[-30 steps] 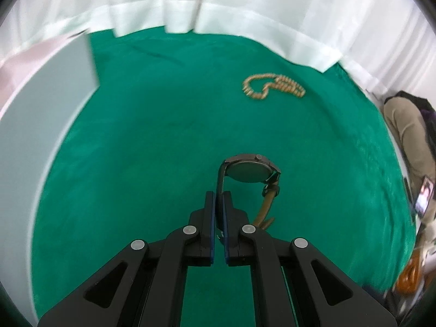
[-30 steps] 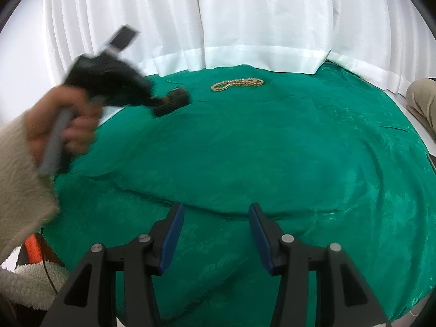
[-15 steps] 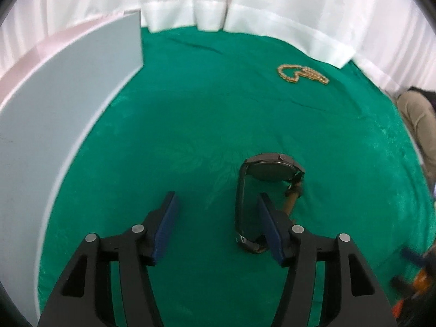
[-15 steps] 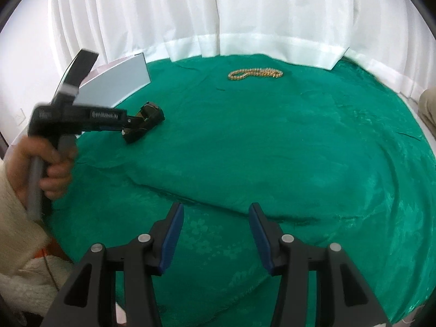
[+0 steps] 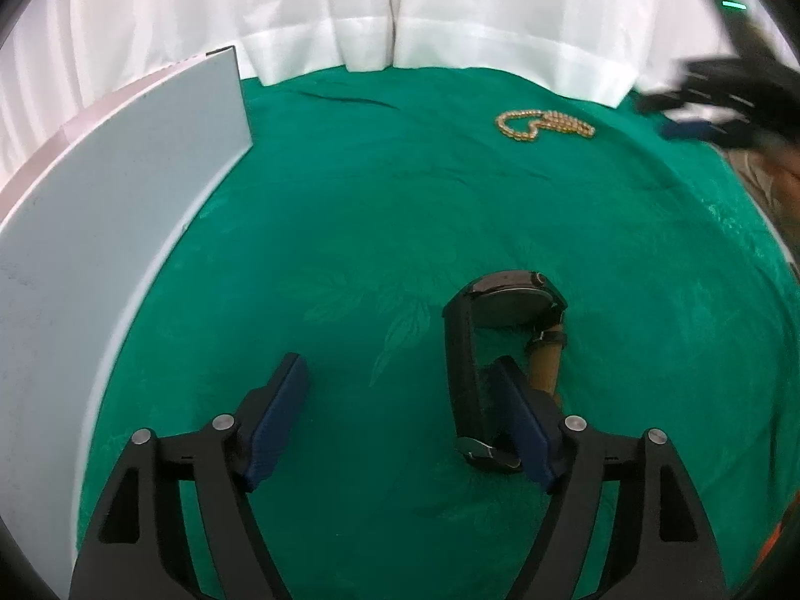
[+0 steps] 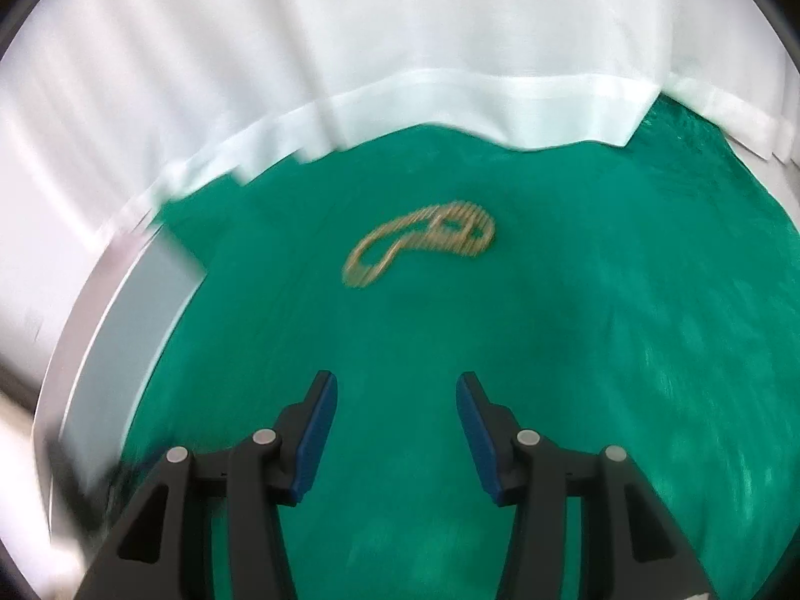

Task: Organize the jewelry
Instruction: 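Lift the watch with the left tool while the right tool grasps the gold bead chain, then lift the gold chain with the right tool while the left tool holds the watch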

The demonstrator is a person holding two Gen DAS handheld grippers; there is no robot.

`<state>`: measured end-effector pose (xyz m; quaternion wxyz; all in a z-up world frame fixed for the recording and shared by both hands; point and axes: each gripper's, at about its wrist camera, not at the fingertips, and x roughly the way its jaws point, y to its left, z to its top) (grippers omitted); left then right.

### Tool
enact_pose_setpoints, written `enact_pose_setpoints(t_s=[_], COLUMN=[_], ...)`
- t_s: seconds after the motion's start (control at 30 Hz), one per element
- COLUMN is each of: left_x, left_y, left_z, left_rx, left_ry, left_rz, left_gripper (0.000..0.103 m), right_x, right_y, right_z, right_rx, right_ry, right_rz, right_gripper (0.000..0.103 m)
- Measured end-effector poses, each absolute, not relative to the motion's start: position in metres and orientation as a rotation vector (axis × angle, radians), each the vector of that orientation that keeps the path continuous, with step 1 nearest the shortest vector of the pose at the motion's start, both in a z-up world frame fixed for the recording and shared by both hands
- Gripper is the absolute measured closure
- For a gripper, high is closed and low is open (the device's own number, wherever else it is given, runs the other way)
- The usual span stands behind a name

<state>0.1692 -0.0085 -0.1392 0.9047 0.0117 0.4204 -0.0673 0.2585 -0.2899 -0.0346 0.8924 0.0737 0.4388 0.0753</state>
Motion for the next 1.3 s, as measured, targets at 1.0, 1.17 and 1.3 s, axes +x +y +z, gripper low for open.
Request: enact_pose_setpoints(t_s=[1.0, 1.17, 1.3], left_x=[0.168, 0.169, 0.169], left_y=[-0.014, -0.015, -0.016], left_z=[-0.14, -0.14, -0.14], left_rx=[0.018, 0.021, 0.025], left_ry=[0.873, 0.873, 0.875], left_rz=[-0.154, -0.153, -0.152], left_gripper=[0.02, 0.02, 0.018], right_x=[0.17, 0.09, 0.051], right_y=[-0.281, -0.281, -0.279], right_z=[-0.084, -0.097, -0.106], right_rx=[0.141, 0.176, 0.184], right_ry=[1.069, 1.054, 1.024], right_rz=[0.246, 0.237, 0.188], right_gripper=[0.095, 0.095, 0.095])
